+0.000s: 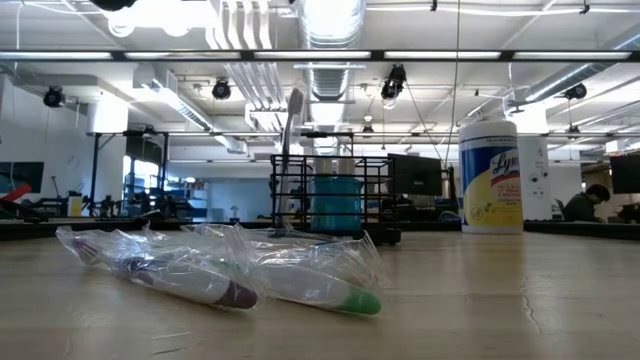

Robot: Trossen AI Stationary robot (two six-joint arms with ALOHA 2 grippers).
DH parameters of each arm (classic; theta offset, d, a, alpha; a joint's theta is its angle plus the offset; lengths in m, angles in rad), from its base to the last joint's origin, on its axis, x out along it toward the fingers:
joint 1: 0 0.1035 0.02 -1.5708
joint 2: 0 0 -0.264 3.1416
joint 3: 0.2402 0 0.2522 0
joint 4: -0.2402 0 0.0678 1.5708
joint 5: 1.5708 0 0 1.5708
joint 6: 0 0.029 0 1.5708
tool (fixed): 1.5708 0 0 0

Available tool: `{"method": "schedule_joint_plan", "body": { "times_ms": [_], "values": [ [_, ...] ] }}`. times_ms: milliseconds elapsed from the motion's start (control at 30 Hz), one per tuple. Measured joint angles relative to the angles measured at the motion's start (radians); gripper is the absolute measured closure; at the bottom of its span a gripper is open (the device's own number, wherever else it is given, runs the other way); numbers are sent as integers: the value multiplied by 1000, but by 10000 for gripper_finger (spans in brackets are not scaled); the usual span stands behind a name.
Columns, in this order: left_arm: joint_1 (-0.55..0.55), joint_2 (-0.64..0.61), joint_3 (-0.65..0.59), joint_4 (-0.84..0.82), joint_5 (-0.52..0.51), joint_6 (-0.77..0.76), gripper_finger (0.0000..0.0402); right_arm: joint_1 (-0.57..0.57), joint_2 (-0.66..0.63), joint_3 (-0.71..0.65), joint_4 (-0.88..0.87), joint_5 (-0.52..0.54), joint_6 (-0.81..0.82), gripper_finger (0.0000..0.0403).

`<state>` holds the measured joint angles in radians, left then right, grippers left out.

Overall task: Pick & Place toothbrushing station
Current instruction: Put the right blue toothbrush into the black wire organizer

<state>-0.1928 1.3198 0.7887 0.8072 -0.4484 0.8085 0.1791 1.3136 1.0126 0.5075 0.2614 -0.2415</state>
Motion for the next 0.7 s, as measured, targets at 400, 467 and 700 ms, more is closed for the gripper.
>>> {"method": "schedule_joint_plan", "body": {
  "times_ms": [400,467,700],
  "values": [
    [-87,-187,-9,-417,-220,-172,239,-1,-146,-4,-379,106,64,389],
    [-109,-240,-9,-514,-220,-273,249,-1,-151,-8,-430,108,92,389],
    [-175,-394,-68,-736,-147,-578,382,-5,-150,-90,-481,167,162,389]
  ]
}}
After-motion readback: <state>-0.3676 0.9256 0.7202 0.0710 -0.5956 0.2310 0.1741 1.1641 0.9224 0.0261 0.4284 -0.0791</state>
